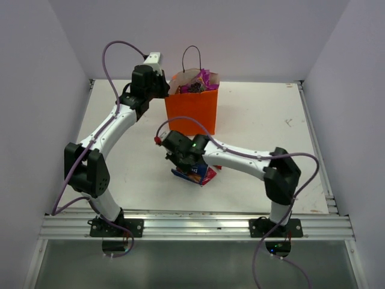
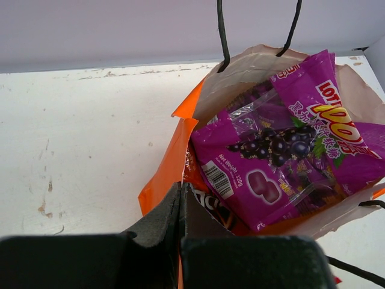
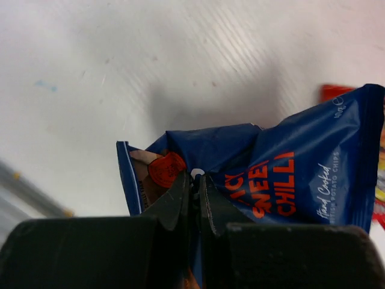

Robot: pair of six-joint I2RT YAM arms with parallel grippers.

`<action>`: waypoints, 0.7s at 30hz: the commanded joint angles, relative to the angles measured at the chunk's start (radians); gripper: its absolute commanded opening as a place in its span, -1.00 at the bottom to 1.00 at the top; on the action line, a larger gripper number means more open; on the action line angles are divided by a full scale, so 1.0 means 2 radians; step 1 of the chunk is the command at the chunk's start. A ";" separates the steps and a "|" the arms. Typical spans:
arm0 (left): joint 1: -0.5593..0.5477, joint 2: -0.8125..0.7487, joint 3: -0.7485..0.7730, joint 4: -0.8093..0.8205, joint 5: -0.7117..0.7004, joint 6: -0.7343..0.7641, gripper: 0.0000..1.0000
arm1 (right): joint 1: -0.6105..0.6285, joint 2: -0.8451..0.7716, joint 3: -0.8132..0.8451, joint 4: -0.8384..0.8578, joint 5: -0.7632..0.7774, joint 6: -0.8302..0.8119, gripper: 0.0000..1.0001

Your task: Place the snacks into the paper bag

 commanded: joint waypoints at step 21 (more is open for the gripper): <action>0.002 -0.033 0.000 0.021 -0.008 -0.002 -1.00 | -0.147 0.058 0.436 0.252 0.123 -0.118 -1.00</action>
